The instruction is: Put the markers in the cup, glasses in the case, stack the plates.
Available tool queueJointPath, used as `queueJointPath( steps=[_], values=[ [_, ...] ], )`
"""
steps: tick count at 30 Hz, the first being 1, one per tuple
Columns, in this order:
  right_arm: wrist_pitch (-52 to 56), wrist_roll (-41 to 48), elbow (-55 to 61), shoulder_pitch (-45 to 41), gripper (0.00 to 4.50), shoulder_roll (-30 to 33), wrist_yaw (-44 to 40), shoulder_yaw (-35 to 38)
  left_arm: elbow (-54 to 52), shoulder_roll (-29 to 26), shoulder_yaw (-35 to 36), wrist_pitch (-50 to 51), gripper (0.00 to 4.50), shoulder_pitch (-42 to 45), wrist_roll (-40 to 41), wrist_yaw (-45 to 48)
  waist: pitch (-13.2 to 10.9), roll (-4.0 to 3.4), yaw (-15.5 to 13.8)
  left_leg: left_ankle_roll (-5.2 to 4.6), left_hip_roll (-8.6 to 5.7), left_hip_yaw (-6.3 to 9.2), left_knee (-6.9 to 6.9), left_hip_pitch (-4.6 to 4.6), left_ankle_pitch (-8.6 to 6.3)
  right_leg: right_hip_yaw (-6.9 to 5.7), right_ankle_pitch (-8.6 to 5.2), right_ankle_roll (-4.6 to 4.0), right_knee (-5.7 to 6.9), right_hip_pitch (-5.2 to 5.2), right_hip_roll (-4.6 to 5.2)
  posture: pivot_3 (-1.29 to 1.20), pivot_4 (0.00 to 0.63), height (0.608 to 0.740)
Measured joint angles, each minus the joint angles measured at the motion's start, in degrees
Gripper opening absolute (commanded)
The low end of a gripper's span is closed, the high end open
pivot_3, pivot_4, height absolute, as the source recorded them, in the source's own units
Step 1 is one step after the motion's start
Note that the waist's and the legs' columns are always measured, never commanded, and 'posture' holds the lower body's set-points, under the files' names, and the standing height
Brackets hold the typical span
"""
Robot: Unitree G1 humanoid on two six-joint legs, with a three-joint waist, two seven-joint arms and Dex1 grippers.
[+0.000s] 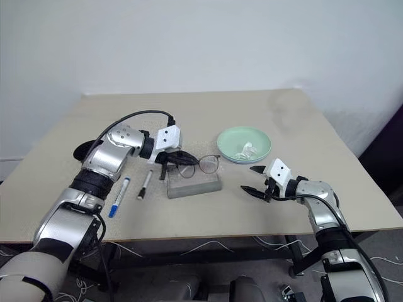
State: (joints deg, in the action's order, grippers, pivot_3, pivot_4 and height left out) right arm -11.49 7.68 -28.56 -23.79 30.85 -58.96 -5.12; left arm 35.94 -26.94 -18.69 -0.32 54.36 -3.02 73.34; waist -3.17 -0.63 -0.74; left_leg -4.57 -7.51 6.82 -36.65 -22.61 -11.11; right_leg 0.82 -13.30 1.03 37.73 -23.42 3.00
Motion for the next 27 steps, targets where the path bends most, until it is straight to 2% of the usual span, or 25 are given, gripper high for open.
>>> queueJointPath(
  steps=[13, 17, 27],
  values=[
    [-0.5, -1.0, 3.3, 2.9, 3.79, 0.0, 0.2, -0.9, 11.4, 4.6, -3.7, -6.6, 0.02, 0.6, -10.5, -10.8, 0.0, 0.01, 0.0, -0.01, 0.00, -0.01, -0.06, 0.00, 0.00, -0.03, 0.02, 0.05, 0.00, 0.05, 0.00, 0.00, 0.000, 0.736],
    [-0.5, -1.1, 4.1, 4.0, 3.79, 0.0, 0.8, -0.9, 11.8, 6.3, -4.7, -6.5, 0.02, 0.2, -10.6, -9.6, 0.0, 0.04, 0.0, -0.01, 0.00, 0.00, -0.11, -0.07, -0.01, -0.04, 0.03, 0.07, 0.00, 0.04, 0.02, 0.00, 0.000, 0.736],
    [-0.4, -1.1, 4.5, 4.3, 3.79, 0.1, 1.4, -0.9, 8.8, 6.0, -4.7, -5.0, 0.02, -0.5, -10.4, -5.8, 0.0, 0.04, 0.0, -0.01, 0.00, 0.00, -0.14, -0.05, -0.01, -0.03, 0.04, 0.07, 0.03, 0.04, 0.00, 0.00, 0.000, 0.736]
  ],
)
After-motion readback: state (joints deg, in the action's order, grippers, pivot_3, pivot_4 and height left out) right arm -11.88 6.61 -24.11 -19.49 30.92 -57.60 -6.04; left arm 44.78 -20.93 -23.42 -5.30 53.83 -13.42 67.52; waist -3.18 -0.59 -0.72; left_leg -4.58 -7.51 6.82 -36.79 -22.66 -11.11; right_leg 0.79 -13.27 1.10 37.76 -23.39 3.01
